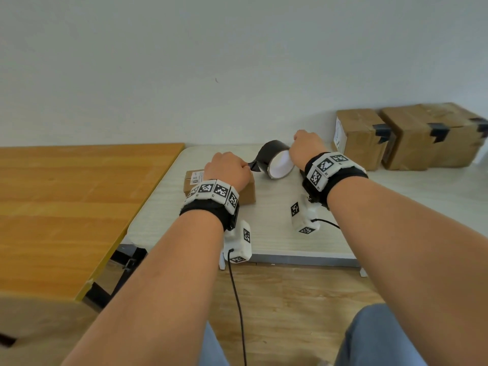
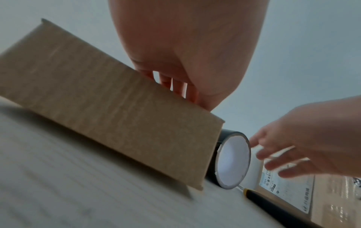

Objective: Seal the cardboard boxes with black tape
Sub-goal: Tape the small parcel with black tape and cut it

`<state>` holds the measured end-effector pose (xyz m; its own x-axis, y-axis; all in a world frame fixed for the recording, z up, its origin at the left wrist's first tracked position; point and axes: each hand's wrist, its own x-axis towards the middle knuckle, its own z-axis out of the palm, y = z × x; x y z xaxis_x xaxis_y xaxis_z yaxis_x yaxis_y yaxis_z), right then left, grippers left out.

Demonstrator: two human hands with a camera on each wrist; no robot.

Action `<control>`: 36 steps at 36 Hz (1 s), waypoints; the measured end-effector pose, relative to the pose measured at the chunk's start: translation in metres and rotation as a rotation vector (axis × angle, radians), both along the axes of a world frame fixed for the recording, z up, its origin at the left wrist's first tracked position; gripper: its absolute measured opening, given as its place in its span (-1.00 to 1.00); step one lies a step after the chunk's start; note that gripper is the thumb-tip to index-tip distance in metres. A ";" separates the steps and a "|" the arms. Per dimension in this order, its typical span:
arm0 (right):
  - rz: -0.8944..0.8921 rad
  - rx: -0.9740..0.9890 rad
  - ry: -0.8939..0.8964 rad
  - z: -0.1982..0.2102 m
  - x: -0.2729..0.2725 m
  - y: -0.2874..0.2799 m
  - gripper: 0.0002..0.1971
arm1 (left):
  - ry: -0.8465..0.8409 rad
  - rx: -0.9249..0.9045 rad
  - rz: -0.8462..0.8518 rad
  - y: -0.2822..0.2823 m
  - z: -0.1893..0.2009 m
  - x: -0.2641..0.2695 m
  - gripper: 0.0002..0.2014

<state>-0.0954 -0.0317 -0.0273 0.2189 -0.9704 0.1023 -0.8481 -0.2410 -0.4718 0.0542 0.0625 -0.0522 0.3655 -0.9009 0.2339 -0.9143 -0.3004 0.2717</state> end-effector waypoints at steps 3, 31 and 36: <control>-0.026 0.044 0.146 -0.002 -0.019 0.006 -0.72 | -0.012 0.003 0.008 -0.001 -0.001 -0.001 -0.68; 0.037 0.092 -0.268 0.011 -0.024 0.034 -0.76 | -0.025 0.035 0.040 0.001 0.002 -0.003 -0.66; 0.140 0.138 -0.343 0.011 -0.010 0.048 -0.73 | -0.033 0.046 0.044 0.001 0.002 -0.004 -0.65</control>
